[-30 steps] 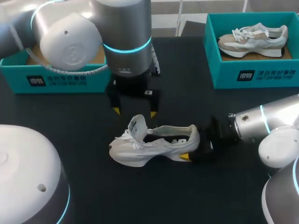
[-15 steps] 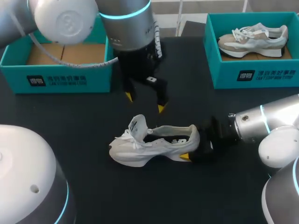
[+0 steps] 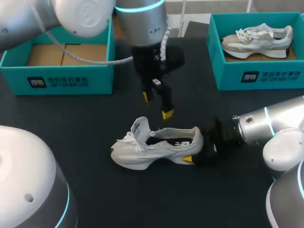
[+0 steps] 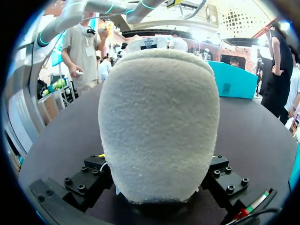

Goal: Take the shoe out of the shoebox, open the shoe tongue, remove and reinsert the insole, then place the shoe into the shoebox

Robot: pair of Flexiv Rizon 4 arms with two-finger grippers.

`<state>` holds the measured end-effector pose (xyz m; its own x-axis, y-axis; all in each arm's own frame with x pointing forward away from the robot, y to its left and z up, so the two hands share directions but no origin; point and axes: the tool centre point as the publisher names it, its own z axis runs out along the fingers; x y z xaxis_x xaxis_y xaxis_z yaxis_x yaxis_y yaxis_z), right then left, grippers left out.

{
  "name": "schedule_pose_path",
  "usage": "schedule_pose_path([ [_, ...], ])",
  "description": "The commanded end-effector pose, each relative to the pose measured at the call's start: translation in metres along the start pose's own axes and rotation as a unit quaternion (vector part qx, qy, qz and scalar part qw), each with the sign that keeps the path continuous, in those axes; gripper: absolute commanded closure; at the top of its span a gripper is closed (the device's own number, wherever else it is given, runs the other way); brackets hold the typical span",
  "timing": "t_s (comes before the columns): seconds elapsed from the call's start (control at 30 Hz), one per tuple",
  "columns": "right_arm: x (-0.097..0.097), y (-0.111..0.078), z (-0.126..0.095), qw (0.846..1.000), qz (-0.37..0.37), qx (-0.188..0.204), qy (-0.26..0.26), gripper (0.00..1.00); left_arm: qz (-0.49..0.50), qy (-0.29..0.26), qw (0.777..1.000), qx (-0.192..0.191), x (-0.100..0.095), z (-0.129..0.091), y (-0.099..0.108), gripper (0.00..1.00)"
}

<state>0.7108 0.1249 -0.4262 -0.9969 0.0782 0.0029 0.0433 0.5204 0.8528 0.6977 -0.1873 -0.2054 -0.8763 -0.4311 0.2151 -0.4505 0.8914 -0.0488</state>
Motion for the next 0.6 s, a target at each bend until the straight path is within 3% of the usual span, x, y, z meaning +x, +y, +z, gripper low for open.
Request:
schedule_pose_path([
  [0.03, 0.000, -0.004, 0.006, 1.000, 0.000, 0.002, -0.001, 1.00, 0.087, -0.022, 0.996, 0.018, 0.001, 0.026, -0.010, 0.92],
  [0.07, 0.000, -0.004, 0.006, 1.000, 0.000, 0.002, -0.001, 1.00, 0.108, -0.033, 0.993, 0.025, 0.003, 0.031, -0.010, 1.00],
  [0.4, 0.000, -0.004, 0.006, 1.000, 0.000, 0.002, -0.001, 1.00, 0.167, -0.011, 0.986, 0.004, 0.008, 0.072, -0.021, 1.00],
  [0.6, 0.000, -0.004, 0.006, 1.000, 0.000, 0.002, -0.001, 1.00, 0.154, 0.004, 0.988, -0.024, 0.009, 0.078, -0.023, 1.00],
])
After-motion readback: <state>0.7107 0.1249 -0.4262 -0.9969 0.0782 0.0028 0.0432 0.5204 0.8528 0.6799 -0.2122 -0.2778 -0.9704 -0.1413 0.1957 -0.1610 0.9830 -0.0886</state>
